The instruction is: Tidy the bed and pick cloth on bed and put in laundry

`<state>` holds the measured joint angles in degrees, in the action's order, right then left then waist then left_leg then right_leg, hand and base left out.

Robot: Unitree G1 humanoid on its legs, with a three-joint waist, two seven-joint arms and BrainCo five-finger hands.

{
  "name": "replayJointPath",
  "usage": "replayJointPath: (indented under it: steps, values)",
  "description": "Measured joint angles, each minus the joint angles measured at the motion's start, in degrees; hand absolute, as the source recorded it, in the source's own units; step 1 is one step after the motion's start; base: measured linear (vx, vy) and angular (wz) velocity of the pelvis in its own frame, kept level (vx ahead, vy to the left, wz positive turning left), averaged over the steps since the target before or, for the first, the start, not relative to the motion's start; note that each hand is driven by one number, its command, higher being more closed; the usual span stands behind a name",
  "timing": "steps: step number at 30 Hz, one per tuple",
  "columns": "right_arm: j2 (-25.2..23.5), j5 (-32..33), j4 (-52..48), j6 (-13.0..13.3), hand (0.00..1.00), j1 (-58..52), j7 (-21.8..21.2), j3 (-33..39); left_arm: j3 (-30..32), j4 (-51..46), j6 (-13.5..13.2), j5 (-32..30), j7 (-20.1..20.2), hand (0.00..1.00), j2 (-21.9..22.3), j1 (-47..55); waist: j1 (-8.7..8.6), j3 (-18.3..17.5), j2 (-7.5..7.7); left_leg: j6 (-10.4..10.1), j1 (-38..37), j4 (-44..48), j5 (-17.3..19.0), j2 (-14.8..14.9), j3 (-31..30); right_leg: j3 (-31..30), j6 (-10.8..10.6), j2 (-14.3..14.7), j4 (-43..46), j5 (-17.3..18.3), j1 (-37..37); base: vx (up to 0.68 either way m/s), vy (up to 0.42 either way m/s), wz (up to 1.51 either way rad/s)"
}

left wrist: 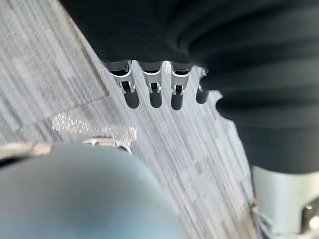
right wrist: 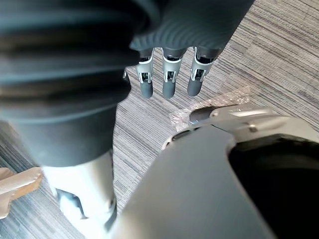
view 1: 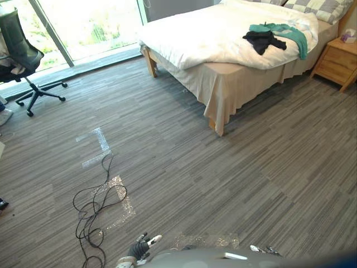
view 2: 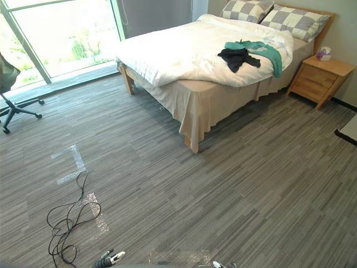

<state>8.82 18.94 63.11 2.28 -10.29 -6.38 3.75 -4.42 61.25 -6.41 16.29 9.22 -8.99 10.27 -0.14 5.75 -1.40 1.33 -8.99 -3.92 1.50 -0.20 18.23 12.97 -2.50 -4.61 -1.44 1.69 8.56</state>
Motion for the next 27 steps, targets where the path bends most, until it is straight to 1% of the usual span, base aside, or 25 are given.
replayJointPath:
  steps: [1, 4, 5, 7, 8, 10, 12, 14, 18, 21, 22, 23, 24, 25, 26, 27]
  values:
    - [-0.3, -0.1, 0.1, 0.0, 0.00, 0.4, 0.1, 0.0, 0.0, 0.1, 0.8, 0.0, 1.1, 0.00, -0.3, -0.2, 0.04, -0.1, 0.28, -0.5, -1.3, -1.5, -0.3, 0.2, 0.0, 0.3, 0.0, 0.5, -0.7, 0.0, 0.8, 0.09, -0.049, -0.02]
    - [-0.6, 0.1, 0.8, 0.0, 0.00, 1.3, 0.6, 0.0, 0.0, 0.4, 1.2, 0.0, 2.2, 0.00, -0.6, -0.7, -0.12, 0.4, 0.51, -0.9, -2.1, -1.6, -0.1, 0.4, 0.2, 0.5, -0.2, 0.8, -1.3, 0.1, 1.9, 0.08, -0.050, -0.03]
    - [-0.6, 0.0, 0.9, 0.0, 0.00, 1.4, 0.6, 0.0, 0.0, 0.6, 1.1, 0.0, 2.2, 0.00, -0.7, -0.8, -0.17, 0.5, 0.75, -1.0, -2.1, -1.6, 0.0, 0.4, 0.2, 0.6, -0.2, 0.8, -1.6, 0.2, 1.9, 0.05, -0.043, -0.01]
    - [-0.7, 0.0, 0.9, -0.1, 0.00, 1.5, 0.9, 0.1, 0.0, 0.8, 1.2, 0.0, 2.1, 0.00, -0.7, -1.1, -0.18, 0.4, 0.56, -1.8, -2.2, -1.6, 0.1, 0.4, 0.3, 0.6, -0.5, 0.8, -1.7, 0.3, 2.0, 0.01, -0.018, 0.00]
    - [-0.8, 0.0, 0.9, -0.1, 0.00, 1.5, 1.1, 0.1, 0.0, 0.8, 1.3, 0.0, 2.0, 0.00, -0.8, -1.2, -0.18, 0.5, 0.67, -2.2, -2.2, -1.6, 0.0, 0.4, 0.3, 0.6, -1.4, 0.7, -1.6, 0.5, 2.1, 0.03, -0.046, 0.00]
    - [-0.9, 0.0, 0.9, -0.1, 0.00, 1.5, 1.4, 0.1, 0.0, 0.8, 1.5, 0.0, 1.6, 0.00, -0.9, -1.2, -0.17, 0.5, 0.73, -2.5, -2.3, -1.6, 0.0, 0.5, 0.3, 0.6, -2.0, 0.8, -1.6, 0.6, 2.1, 0.01, -0.041, 0.00]
    - [-0.9, 0.0, 0.9, -0.1, 0.00, 1.5, 1.8, 0.1, 0.0, 0.8, 2.7, 0.0, 1.5, 0.00, -0.9, -1.5, -0.18, 0.6, 0.70, -3.0, -2.7, -1.6, 0.2, 0.6, 0.5, 0.6, -2.3, 0.8, -1.5, 0.7, 2.4, 0.00, -0.039, -0.02]
    - [-0.9, 0.0, 0.9, -0.1, 0.00, 1.5, 2.0, 0.1, 0.0, 0.8, 3.4, -0.2, 1.5, 0.00, -0.9, -1.6, -0.21, 0.6, 0.68, -3.2, -3.1, -1.6, 0.3, 0.7, 0.8, 0.5, -2.4, 0.9, -1.5, 0.8, 2.7, -0.02, -0.037, -0.07]
    - [-1.0, -0.1, 0.9, -0.1, 0.00, 1.5, 2.1, 0.3, -0.1, 0.8, 3.9, -0.3, 1.5, 0.00, -0.9, -1.7, -0.23, 0.7, 0.61, -3.2, -3.1, -1.6, 0.3, 1.2, 1.6, 0.3, -2.4, 1.4, -1.6, 0.8, 2.2, -0.04, -0.042, -0.12]
    - [-1.0, -0.1, 0.9, 0.3, 0.00, 1.4, 2.1, 0.3, -0.2, 0.8, 4.1, -2.3, 1.4, 0.00, -0.9, -2.0, -0.35, 0.9, 0.91, -3.1, -3.1, -1.7, 0.2, 1.3, 1.6, 0.3, -2.2, 1.6, -1.6, 0.7, 2.2, -0.06, -0.053, -0.06]
    - [-1.0, -0.1, 0.8, 0.9, 0.00, 1.3, 2.2, 0.3, -0.4, 0.8, 4.2, -2.3, 1.3, 0.00, -0.9, -2.2, -0.49, 1.4, 0.81, -2.8, -3.4, -1.8, 0.2, 1.1, 1.5, 0.3, -0.9, 1.2, 0.7, 2.0, 1.4, -0.05, -0.015, -0.02]
    - [-0.9, 0.0, 0.8, 1.2, 0.00, 1.3, 2.4, 0.5, -0.6, 0.8, 4.2, -2.4, 1.2, 0.00, -0.9, -2.3, -0.54, 1.9, 0.66, -2.7, -3.7, -1.9, 0.3, 1.1, 1.5, 0.2, -1.1, 0.8, 3.3, 3.4, 0.4, -0.06, 0.001, -0.01]
    - [-0.9, 0.0, 0.6, 1.4, 0.00, 1.3, 2.7, 0.6, -1.1, 0.8, 4.2, -2.4, 1.1, 0.00, -1.0, -2.5, -0.67, 2.4, 0.61, -2.7, -4.0, -1.9, 0.7, 0.9, 1.4, 0.2, -2.0, 0.2, 6.7, 4.9, -0.9, -0.06, 0.044, 0.02]
    - [-0.9, 0.1, 0.2, 1.9, 0.00, 1.3, 3.2, 1.0, -2.4, 0.8, 4.2, -2.4, 0.4, 0.00, -1.2, -2.6, -1.07, 3.0, 0.51, -1.8, -4.0, -1.9, 1.6, 0.8, 1.4, 0.1, -4.5, -1.5, 17.1, 7.3, -5.6, -0.07, 0.061, 0.00]
    - [-1.0, 0.2, 0.0, 2.0, 0.00, 1.3, 3.3, 1.2, -2.6, 0.8, 4.2, -2.4, 0.2, 0.00, -1.2, -2.7, -1.14, 3.5, 0.45, -1.7, -4.1, -1.9, 1.7, 0.8, 1.6, 0.1, -4.5, -2.0, 21.3, 7.3, -7.8, -0.09, 0.083, -0.07]
    - [-1.4, 1.3, -0.3, 2.3, 0.00, 1.4, 3.5, 1.6, -2.6, 0.8, 4.2, -2.4, 0.2, 0.00, -1.6, -2.8, -1.30, 4.3, 0.85, -1.6, -4.5, -1.9, 1.7, 0.8, 2.1, 0.2, -4.8, -3.0, 27.3, 7.1, -10.6, -0.05, 0.057, -0.12]
